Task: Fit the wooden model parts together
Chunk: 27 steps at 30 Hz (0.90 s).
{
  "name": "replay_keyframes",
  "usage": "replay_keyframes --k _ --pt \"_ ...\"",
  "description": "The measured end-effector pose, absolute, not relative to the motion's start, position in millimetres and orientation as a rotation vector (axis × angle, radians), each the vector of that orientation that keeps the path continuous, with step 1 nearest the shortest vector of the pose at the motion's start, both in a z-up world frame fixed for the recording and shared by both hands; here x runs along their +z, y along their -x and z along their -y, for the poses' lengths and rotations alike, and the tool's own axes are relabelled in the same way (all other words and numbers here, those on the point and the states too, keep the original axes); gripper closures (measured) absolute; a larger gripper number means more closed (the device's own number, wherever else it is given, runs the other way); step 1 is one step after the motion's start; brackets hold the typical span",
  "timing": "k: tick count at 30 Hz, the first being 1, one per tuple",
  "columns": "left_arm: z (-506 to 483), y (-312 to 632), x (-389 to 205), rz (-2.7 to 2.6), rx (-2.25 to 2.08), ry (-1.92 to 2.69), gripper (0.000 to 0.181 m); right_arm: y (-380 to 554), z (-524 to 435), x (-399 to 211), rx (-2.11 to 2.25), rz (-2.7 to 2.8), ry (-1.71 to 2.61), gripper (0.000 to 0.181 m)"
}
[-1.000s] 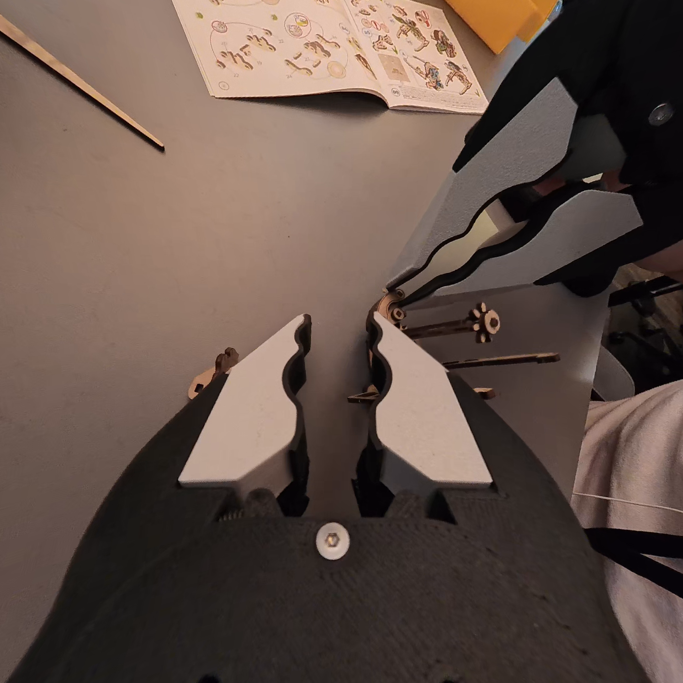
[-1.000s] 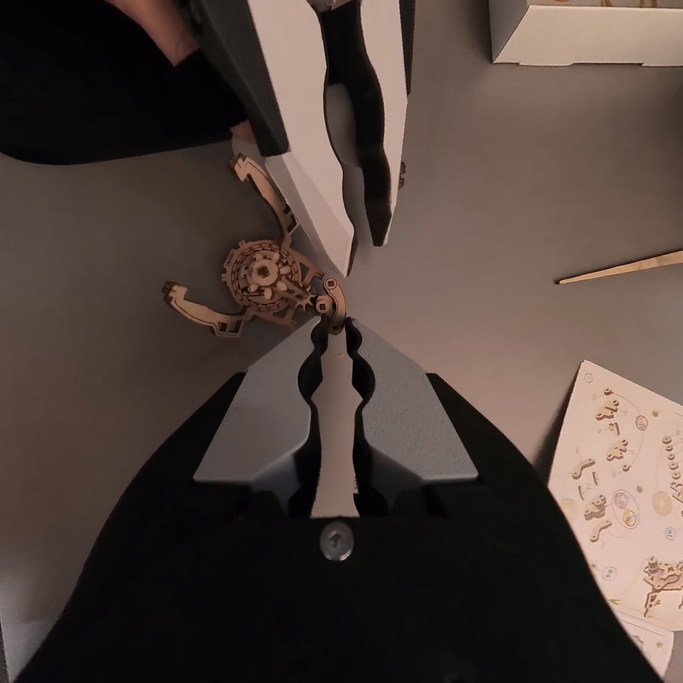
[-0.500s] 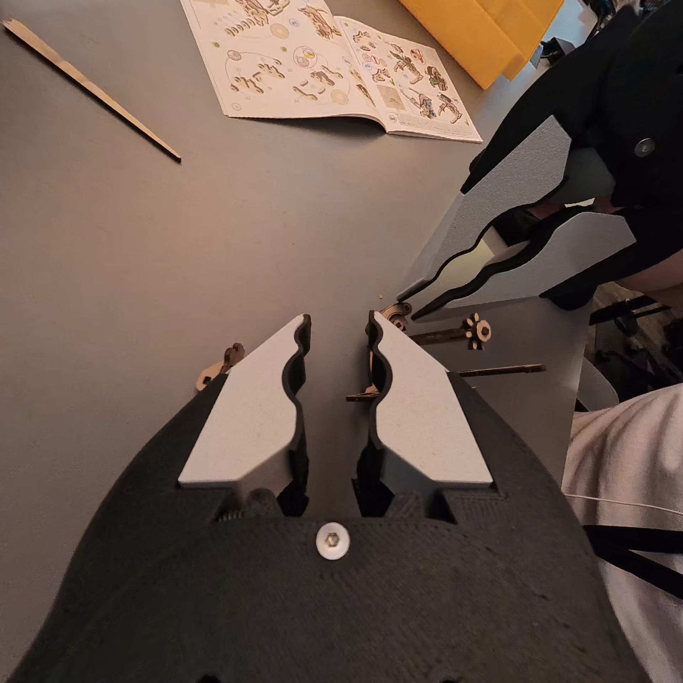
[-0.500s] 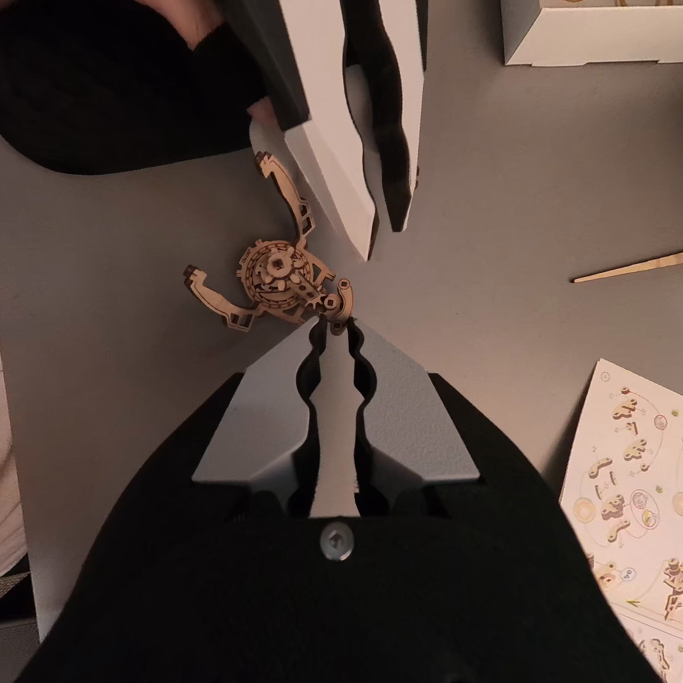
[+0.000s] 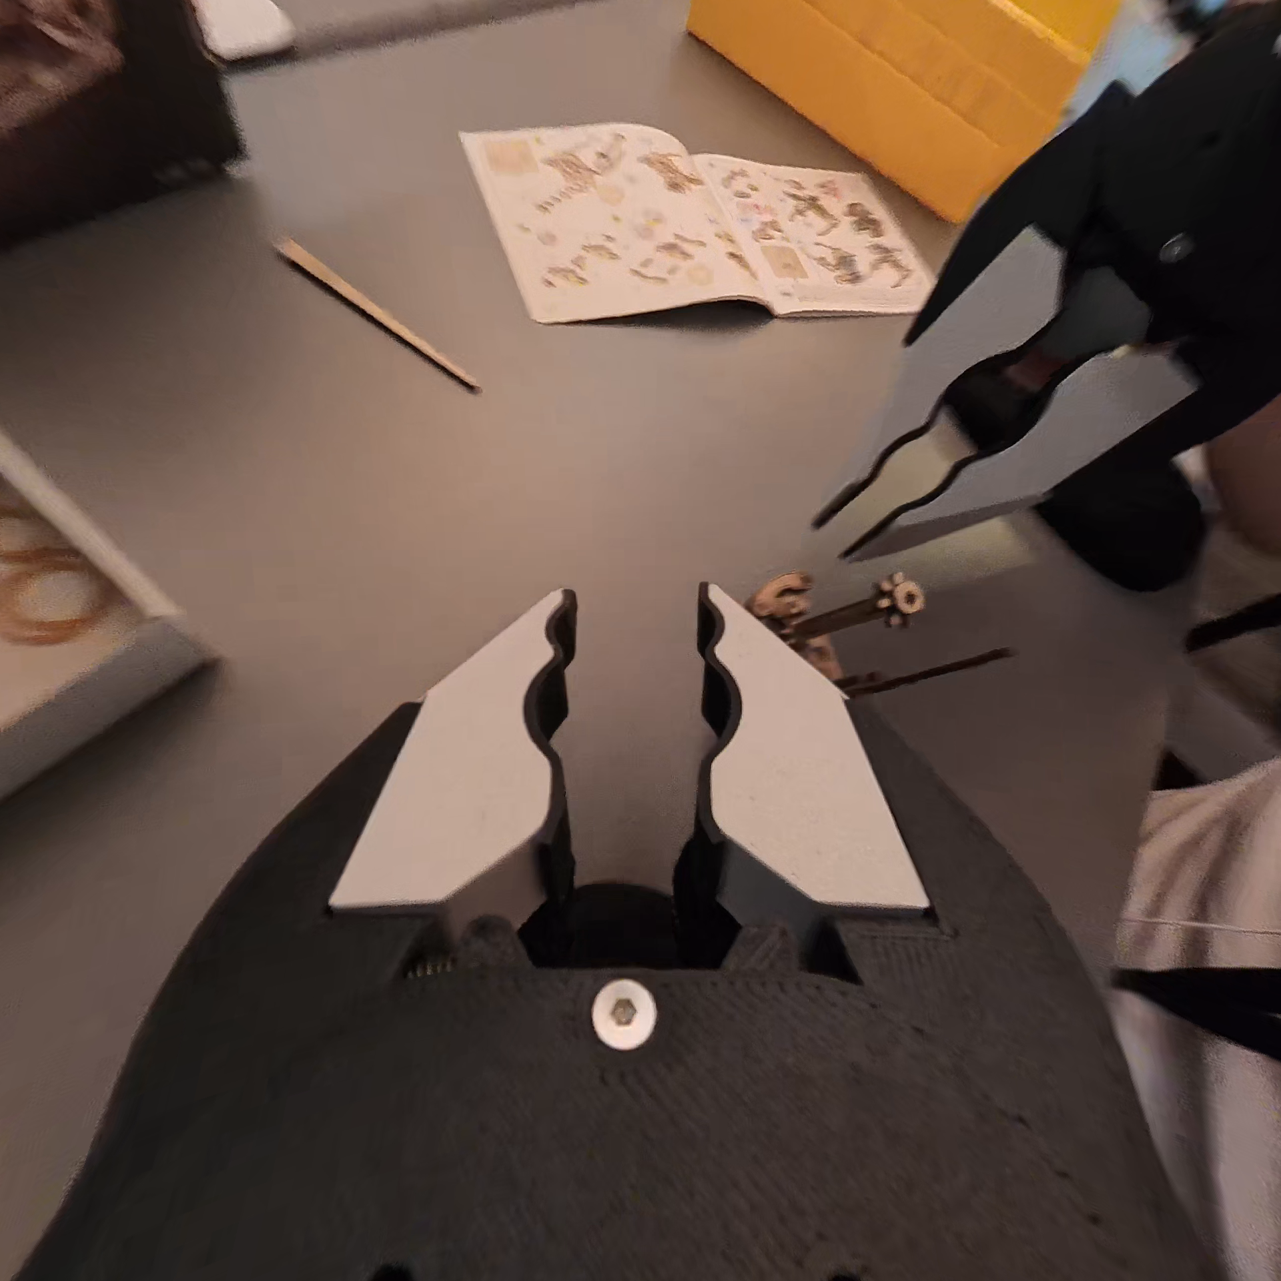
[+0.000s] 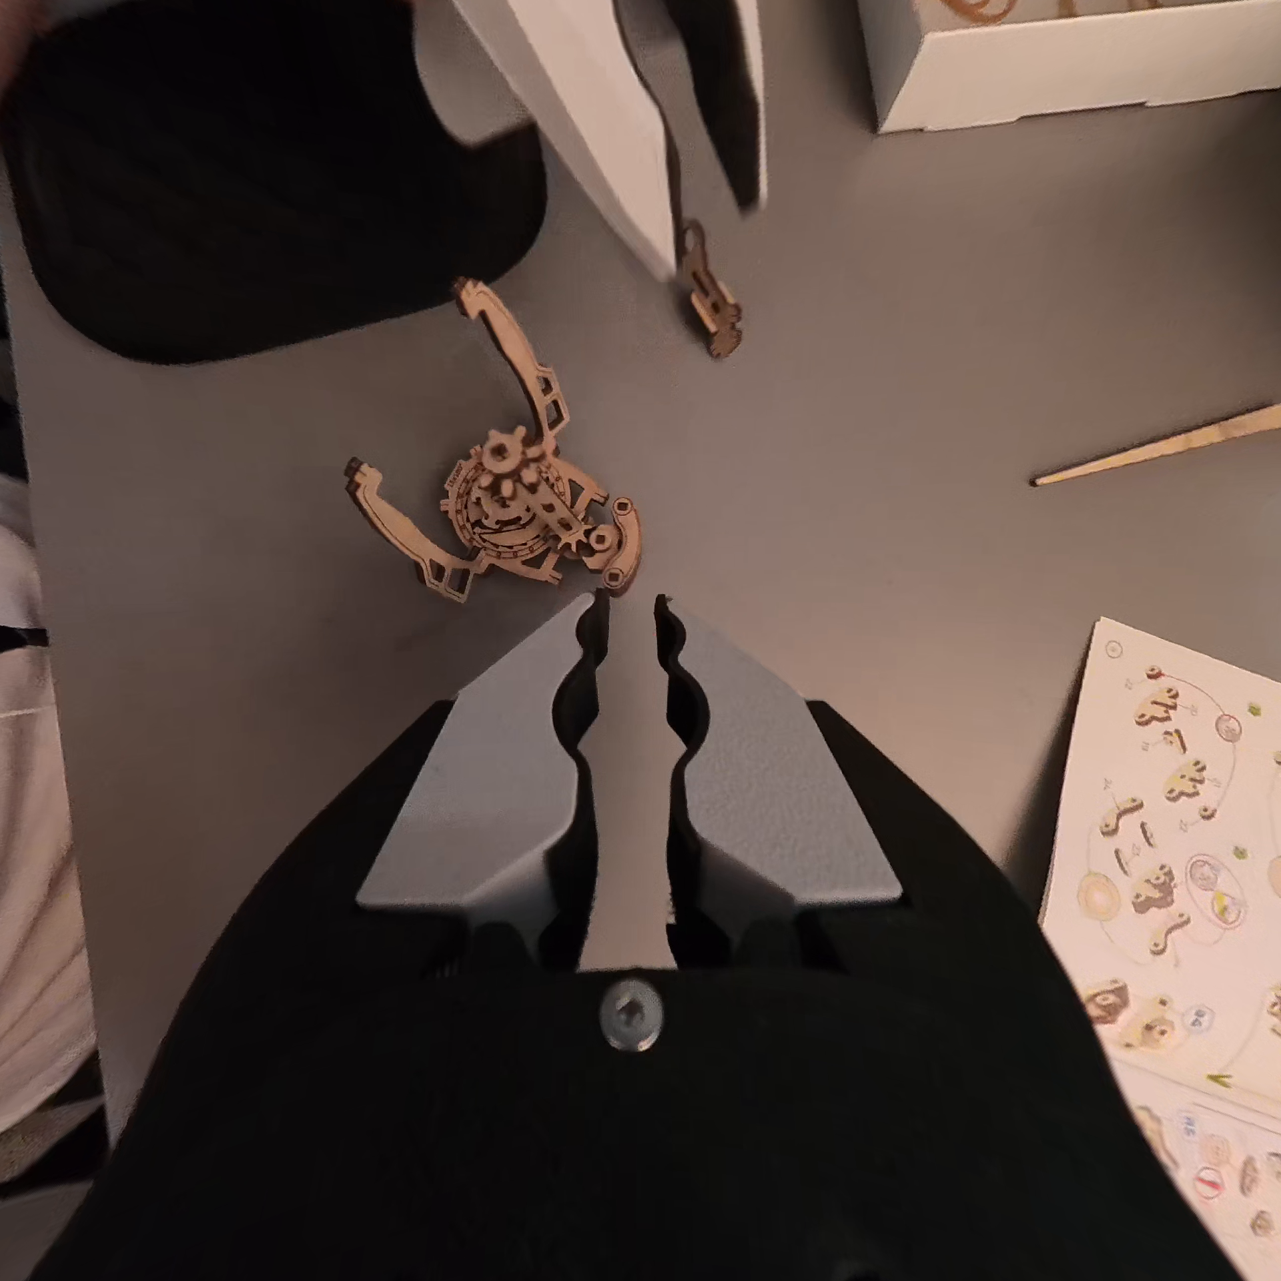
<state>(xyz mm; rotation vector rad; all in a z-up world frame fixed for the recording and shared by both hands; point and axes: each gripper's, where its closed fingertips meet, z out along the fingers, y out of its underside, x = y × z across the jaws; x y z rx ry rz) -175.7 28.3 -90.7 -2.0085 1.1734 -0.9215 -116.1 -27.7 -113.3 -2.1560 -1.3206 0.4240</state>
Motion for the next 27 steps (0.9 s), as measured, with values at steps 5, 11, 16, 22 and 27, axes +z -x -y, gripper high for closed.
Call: replay_keyframes --k 5,11,16,22,27 --pt "-51 229 -99 -1.283 -0.572 2.027 0.135 105 22 -103 0.536 1.216 2.072 0.168" --pt "-23 224 -99 -1.352 -0.737 1.994 0.141 114 33 -123 0.628 1.298 2.017 0.167" --pt "24 204 -109 -1.579 -0.826 1.884 0.142 121 34 -124 0.621 1.316 1.976 0.167" --pt "40 189 -133 -1.698 -0.778 1.886 0.135 123 33 -124 0.593 1.323 1.96 0.167" --pt "43 180 -143 -1.746 -0.711 1.851 0.135 124 36 -124 0.609 1.329 1.956 0.167"
